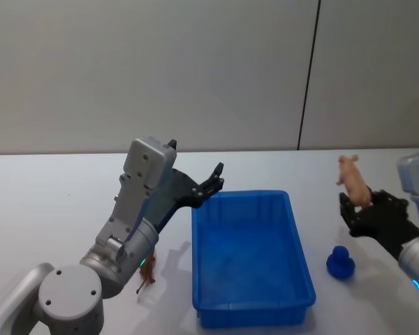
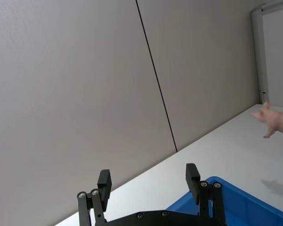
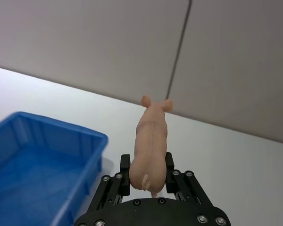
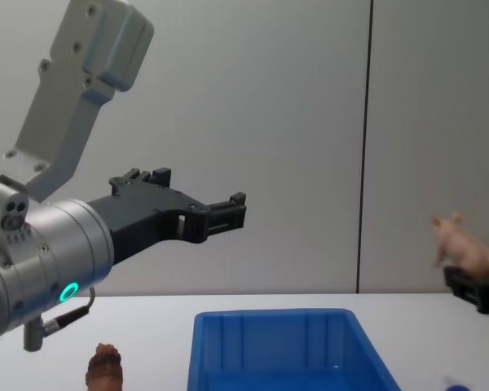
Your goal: Pick up the two dolls from the table and place them into the box.
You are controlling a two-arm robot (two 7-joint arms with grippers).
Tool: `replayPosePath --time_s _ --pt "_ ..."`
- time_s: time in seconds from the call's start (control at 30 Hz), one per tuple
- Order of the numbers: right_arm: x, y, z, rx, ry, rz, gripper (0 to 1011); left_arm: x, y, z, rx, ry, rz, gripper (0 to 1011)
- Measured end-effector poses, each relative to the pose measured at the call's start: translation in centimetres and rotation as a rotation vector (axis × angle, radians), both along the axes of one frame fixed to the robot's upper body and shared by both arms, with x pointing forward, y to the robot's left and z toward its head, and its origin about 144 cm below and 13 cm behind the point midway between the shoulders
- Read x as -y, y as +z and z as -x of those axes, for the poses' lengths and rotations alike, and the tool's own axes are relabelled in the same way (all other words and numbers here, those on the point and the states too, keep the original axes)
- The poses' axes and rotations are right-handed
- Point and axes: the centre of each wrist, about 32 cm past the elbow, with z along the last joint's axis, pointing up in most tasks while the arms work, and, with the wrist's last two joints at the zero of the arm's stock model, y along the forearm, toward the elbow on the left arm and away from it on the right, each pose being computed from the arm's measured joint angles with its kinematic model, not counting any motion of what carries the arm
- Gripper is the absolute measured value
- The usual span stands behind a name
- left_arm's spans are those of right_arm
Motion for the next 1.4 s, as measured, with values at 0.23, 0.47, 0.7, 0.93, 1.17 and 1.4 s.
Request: replayPosePath --time_s 0.23,0.47,0.7,0.93,1.17,1.4 --pt "-0.9 1.2 -0.9 0.016 0.107 -0.036 382 0.0 0.0 0.0 0.0 0.0 0.0 1001" --pt "-1.7 1.9 -2.0 -0.012 0.21 -0.075 382 0.0 0.0 0.0 0.0 0.0 0.0 1001" --pt "-2.5 2.4 -3.2 -0.073 0.297 -0.11 382 0.0 0.0 0.0 0.0 0.0 0.0 1001" --pt "-3.3 2.4 -4.4 -0.168 0.378 -0.143 382 0.0 0.0 0.0 0.0 0.0 0.0 1001" --pt "-4.1 2.2 -5.4 -0.243 0.439 -0.167 480 0.0 0.0 0.0 0.0 0.0 0.0 1001" --pt "-4.5 2.1 -6.0 -0.287 0.475 -0.181 686 0.0 0.0 0.0 0.0 0.0 0.0 1001"
